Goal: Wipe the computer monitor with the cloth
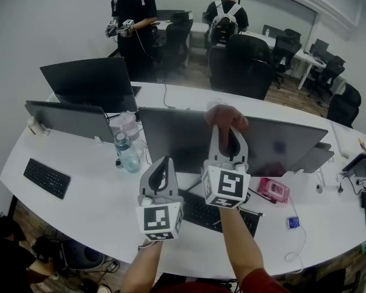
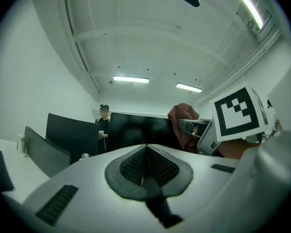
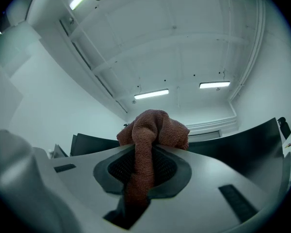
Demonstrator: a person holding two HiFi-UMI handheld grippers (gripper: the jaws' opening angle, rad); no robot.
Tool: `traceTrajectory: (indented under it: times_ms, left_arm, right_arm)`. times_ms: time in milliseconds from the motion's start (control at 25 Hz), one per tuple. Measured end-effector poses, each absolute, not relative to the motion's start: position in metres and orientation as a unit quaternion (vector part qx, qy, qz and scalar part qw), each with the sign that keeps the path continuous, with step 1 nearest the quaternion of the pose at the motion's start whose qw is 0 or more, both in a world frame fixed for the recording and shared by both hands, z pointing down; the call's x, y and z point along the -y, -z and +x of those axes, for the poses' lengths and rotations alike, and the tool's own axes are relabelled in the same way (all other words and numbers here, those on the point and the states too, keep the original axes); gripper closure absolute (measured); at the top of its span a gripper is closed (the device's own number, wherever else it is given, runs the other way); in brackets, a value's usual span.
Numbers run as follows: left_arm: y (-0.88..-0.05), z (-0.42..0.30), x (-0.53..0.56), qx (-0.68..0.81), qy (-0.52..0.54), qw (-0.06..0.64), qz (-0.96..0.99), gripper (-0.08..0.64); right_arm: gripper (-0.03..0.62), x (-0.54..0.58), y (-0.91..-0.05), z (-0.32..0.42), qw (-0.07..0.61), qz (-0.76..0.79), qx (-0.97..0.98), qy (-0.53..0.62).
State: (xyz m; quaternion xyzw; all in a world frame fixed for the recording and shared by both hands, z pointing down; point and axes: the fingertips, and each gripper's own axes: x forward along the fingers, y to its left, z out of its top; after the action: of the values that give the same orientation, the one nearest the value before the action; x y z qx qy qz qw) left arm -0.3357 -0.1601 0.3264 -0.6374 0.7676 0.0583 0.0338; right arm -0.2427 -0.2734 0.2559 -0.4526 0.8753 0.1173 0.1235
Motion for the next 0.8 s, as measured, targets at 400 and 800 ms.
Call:
traceTrajectory:
  times_ms: [400,800]
  left_arm:
    - [-0.336,-0.402,0.124,-0.796,-0.058,0.032,-0.601,0.537]
    - [-0.348,-0.455,0.09,-0.821,-0.047,0.033,-0.568,0.537]
  right_arm:
    - [0.514,0.239,-0.258,-0.331,0.127,-0.407,-0.897,-0.116]
    - [0.514,0.206,-0.267,-0.413,0.119,-0.355,-0.921,-0.106]
